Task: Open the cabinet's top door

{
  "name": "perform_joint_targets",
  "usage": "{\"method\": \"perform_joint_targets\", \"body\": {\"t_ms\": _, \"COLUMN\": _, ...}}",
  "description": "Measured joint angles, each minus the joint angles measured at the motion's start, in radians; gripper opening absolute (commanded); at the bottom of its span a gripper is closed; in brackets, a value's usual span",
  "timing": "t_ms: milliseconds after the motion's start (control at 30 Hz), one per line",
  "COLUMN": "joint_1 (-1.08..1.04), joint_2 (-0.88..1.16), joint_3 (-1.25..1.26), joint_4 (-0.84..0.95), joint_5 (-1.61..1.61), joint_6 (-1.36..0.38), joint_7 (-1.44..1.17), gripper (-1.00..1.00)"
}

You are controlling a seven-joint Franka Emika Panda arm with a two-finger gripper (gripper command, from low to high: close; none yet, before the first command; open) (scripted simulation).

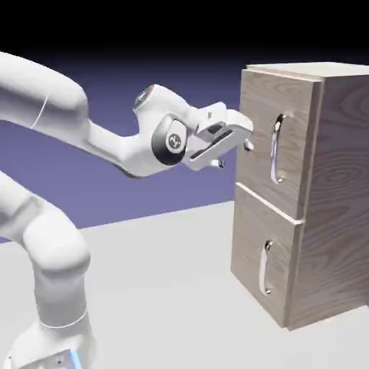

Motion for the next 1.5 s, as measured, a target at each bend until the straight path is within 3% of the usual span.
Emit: {"method": "perform_joint_targets", "body": {"t_ms": 1500, "joint_1": 0.521, "joint_2": -0.333, "joint_3": -0.655, "joint_4": 0.186, "joint_5": -1.957, "joint_6": -0.097, "joint_7": -0.693, "gripper": 1.0}}
